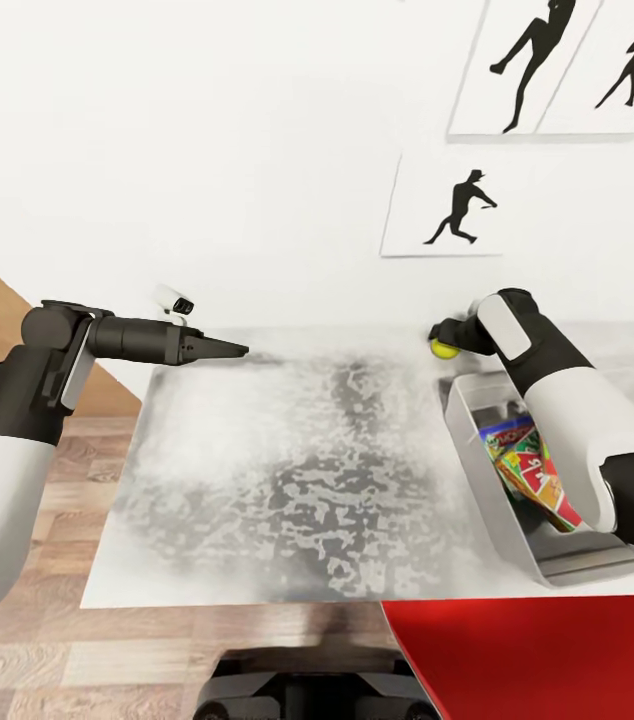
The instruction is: Put all the toys in the child's room - the three board games (two on the bed and one on the table), the two jigsaw puzzles on the table, and the tennis ball on the table - inside the toy box on the table in the child's room.
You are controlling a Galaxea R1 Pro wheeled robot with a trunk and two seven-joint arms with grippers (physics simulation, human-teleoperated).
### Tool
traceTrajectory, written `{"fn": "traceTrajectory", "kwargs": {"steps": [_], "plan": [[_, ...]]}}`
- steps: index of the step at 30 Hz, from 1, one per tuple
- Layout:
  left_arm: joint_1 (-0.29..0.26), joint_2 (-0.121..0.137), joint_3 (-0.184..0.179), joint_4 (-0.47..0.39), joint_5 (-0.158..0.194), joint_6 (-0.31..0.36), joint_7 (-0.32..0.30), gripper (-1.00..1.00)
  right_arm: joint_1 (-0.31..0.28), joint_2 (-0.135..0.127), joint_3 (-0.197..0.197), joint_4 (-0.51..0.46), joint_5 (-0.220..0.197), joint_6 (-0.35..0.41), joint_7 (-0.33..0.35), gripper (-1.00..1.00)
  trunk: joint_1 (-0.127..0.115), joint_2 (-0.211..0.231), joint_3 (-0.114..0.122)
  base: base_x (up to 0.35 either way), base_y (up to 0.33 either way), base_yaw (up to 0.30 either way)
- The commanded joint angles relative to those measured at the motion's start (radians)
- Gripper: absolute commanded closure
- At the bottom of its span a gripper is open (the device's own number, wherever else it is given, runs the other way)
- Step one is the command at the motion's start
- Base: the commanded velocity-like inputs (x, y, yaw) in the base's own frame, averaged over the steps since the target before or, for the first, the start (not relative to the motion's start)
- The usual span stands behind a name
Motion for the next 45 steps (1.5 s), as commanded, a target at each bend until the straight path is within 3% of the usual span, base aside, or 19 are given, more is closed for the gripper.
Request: {"fn": "traceTrajectory", "kwargs": {"steps": [1, 11, 45], "plan": [[-0.001, 0.001, -0.003, 0.0, 0.002, 0.011, -0.003, -1.0, -0.002, -0.002, 0.007, -0.001, -0.011, 0.002, -0.008, -1.0, 0.0, -0.001, -0.003, 0.0, 0.0, 0.0], [0.0, 0.001, -0.001, 0.0, 0.002, 0.011, -0.003, -1.0, -0.021, -0.006, 0.008, -0.022, -0.011, 0.004, -0.008, -1.0, 0.0, -0.001, -0.013, 0.0, 0.0, 0.0], [0.0, 0.001, -0.002, 0.0, 0.002, 0.011, -0.003, -1.0, -0.019, -0.009, 0.008, -0.043, -0.012, 0.008, -0.009, -1.0, 0.0, -0.001, -0.013, 0.0, 0.0, 0.0]]}}
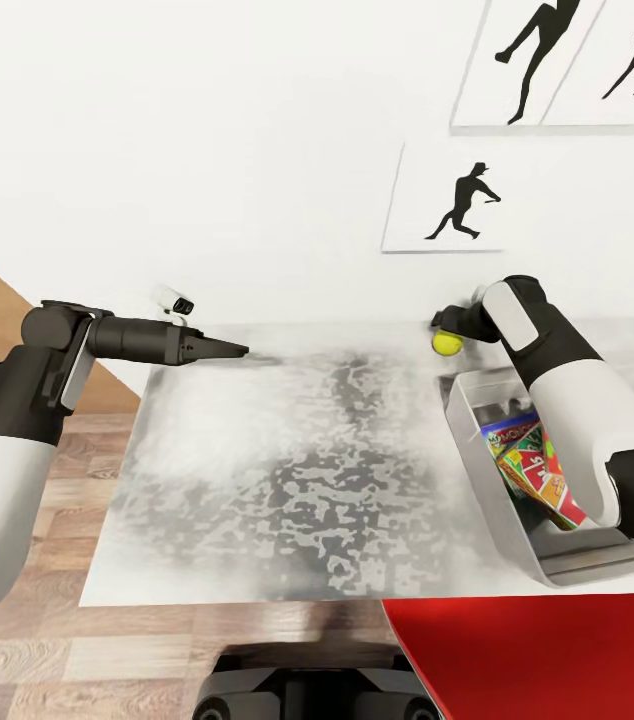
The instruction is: Put all the toys in the child's room - the three board games (two on the bed and one on the table), the two jigsaw puzzles on the table, and the tennis ball on the table - inside the toy box on the table in the child's room.
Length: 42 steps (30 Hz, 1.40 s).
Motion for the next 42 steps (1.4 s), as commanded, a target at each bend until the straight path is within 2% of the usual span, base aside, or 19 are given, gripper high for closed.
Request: {"fn": "traceTrajectory", "kwargs": {"steps": [1, 21, 42], "plan": [[-0.001, 0.001, -0.002, 0.0, 0.002, 0.011, -0.003, -1.0, 0.0, -0.001, 0.007, -0.001, -0.01, 0.001, -0.009, -1.0, 0.0, -0.001, -0.001, 0.0, 0.0, 0.0], [-0.001, 0.0, -0.001, 0.0, 0.002, 0.011, -0.003, -1.0, 0.001, -0.003, 0.007, 0.001, -0.01, 0.0, -0.009, -1.0, 0.0, -0.001, -0.013, 0.0, 0.0, 0.0], [-0.001, 0.001, -0.001, 0.0, 0.002, 0.011, -0.003, -1.0, 0.001, -0.001, 0.007, 0.006, -0.01, 0.0, -0.009, -1.0, 0.0, -0.001, -0.014, 0.0, 0.0, 0.0]]}}
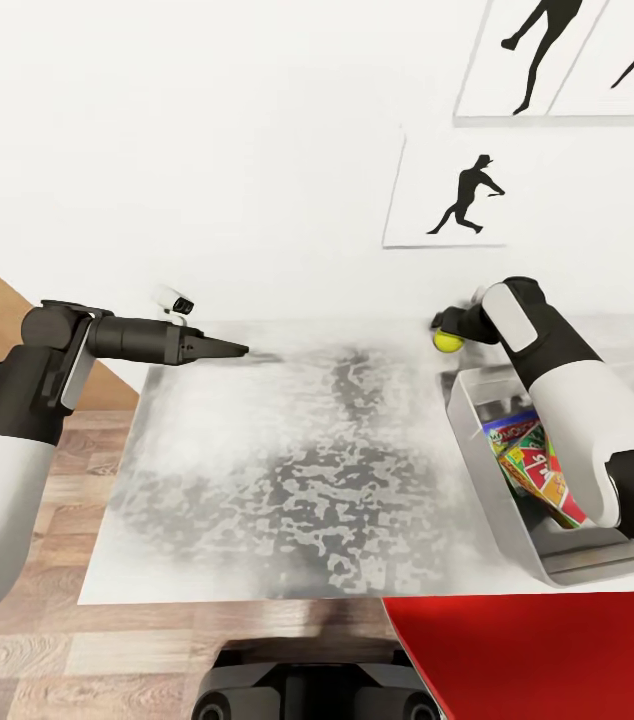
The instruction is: Put all the toys in the child's room - the three board games (two on the bed and one on the table), the two jigsaw puzzles on the table, and the tennis ball on the table - inside the toy box on the table in the child's room.
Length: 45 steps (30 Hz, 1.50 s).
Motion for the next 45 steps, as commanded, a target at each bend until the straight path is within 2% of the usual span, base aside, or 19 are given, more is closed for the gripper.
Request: {"fn": "traceTrajectory", "kwargs": {"steps": [1, 10, 11, 45], "plan": [[-0.001, 0.001, -0.003, 0.0, 0.002, 0.011, -0.003, -1.0, -0.001, -0.001, 0.007, 0.0, -0.01, 0.002, -0.009, -1.0, 0.0, -0.001, -0.001, 0.0, 0.0, 0.0], [-0.001, 0.001, -0.003, 0.0, 0.002, 0.011, -0.003, -1.0, 0.0, -0.002, 0.008, 0.003, -0.01, 0.0, -0.009, -1.0, 0.0, -0.001, -0.001, 0.0, 0.0, 0.0], [-0.001, 0.001, -0.003, 0.0, 0.002, 0.011, -0.003, -1.0, 0.0, -0.002, 0.008, 0.003, -0.01, 0.0, -0.009, 1.0, 0.0, -0.001, -0.001, 0.0, 0.0, 0.0], [-0.001, 0.001, -0.004, 0.0, 0.002, 0.011, -0.003, -1.0, 0.001, -0.005, 0.0, -0.02, -0.012, 0.004, -0.01, 1.0, 0.0, -0.001, -0.001, -0.031, 0.011, 0.0]]}}
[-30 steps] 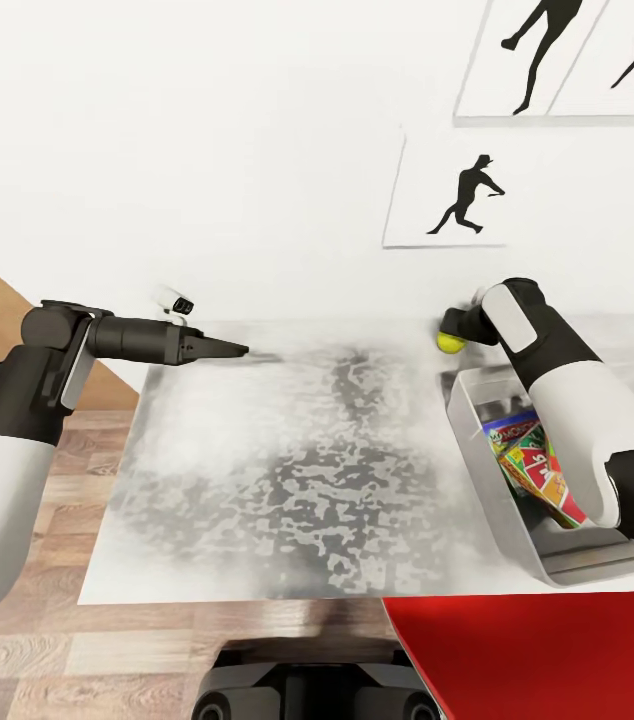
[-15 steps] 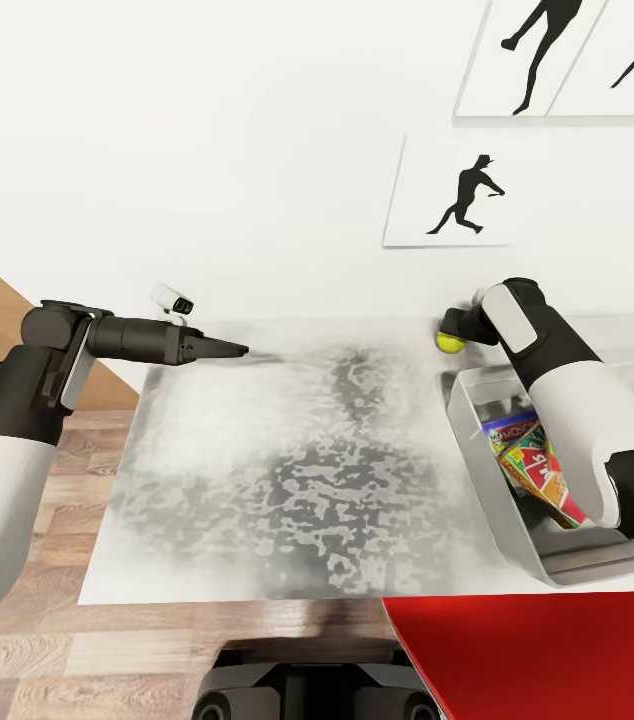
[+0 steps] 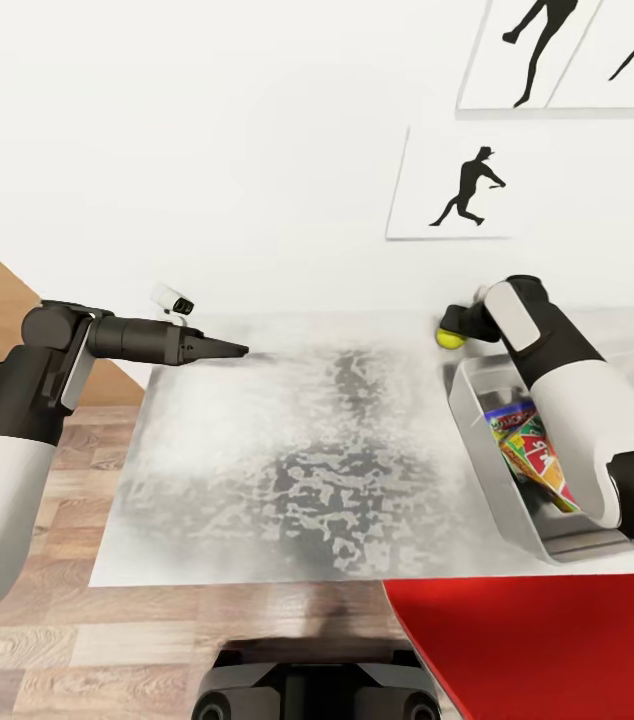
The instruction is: Put all the toys in the child's room - the three board games (two on the bed and one on the table), the two jigsaw puzzles on the table, and the tennis ball on the table - inside the toy box on the table in the child's room.
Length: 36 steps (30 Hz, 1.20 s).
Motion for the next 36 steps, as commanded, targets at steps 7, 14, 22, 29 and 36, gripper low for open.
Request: {"fn": "traceTrajectory", "kwargs": {"steps": [7, 14, 22, 29, 36], "plan": [[-0.001, 0.003, -0.007, 0.0, 0.003, 0.011, -0.003, -1.0, -0.002, -0.003, 0.001, -0.117, -0.017, 0.079, -0.012, 1.0, 0.0, -0.001, -0.001, -0.011, 0.001, 0.0], [-0.001, 0.003, -0.007, 0.001, 0.004, 0.011, -0.003, -1.0, 0.001, -0.002, 0.0, -0.211, -0.021, 0.129, -0.013, 1.0, 0.0, -0.001, -0.001, -0.115, 0.114, 0.0], [-0.001, 0.005, -0.007, 0.004, 0.004, 0.011, -0.003, -1.0, 0.003, 0.0, -0.001, -0.22, -0.023, 0.142, -0.013, 1.0, 0.0, -0.001, -0.001, -0.163, 0.222, 0.0], [-0.001, 0.007, -0.007, 0.006, 0.004, 0.011, -0.003, -1.0, 0.004, 0.003, -0.002, -0.22, -0.024, 0.156, -0.013, 1.0, 0.0, -0.001, 0.003, -0.166, 0.231, 0.067], [0.0, 0.012, -0.002, 0.009, 0.004, 0.011, -0.003, -1.0, 0.004, 0.006, -0.003, -0.221, -0.024, 0.165, -0.012, 1.0, 0.0, -0.001, 0.013, -0.166, 0.232, 0.158]]}}
